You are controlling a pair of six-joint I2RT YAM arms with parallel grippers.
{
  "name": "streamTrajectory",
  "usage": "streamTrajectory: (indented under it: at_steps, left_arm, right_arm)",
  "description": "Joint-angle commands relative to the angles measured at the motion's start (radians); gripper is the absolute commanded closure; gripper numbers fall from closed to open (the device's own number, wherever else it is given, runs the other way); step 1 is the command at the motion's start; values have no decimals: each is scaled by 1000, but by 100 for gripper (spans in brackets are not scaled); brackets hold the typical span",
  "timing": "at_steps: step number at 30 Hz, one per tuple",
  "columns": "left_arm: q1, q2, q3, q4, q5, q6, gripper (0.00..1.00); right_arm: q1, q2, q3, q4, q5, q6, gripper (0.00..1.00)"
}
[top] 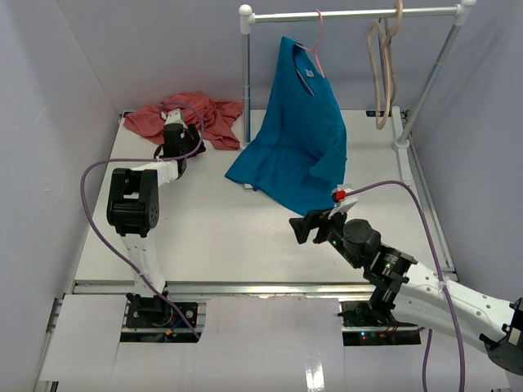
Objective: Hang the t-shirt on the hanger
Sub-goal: Move the T-shirt to the center of the board.
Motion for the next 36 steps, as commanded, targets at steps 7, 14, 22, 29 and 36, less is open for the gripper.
streamTrajectory:
  at_steps: [7, 14, 22, 29, 36]
  left_arm:
    - [7, 118, 128, -6, -36, 109, 29]
    - [7, 173, 196, -73, -66, 119, 47]
    - [6, 85, 165, -223, -135, 39, 100]
    - [-27, -512, -238, -127, -15, -161, 100]
    - [-313, -1043, -507, -220, -111, -140, 100]
  right_arm:
    - [3, 35, 73, -3, -43, -7, 7]
    - [3, 53, 90, -19, -62, -7, 7]
    - [4, 41, 85, -14, -84, 0, 7]
    - [2, 35, 75, -2, -65, -9, 7]
    - [1, 46, 60, 18, 9, -40, 7]
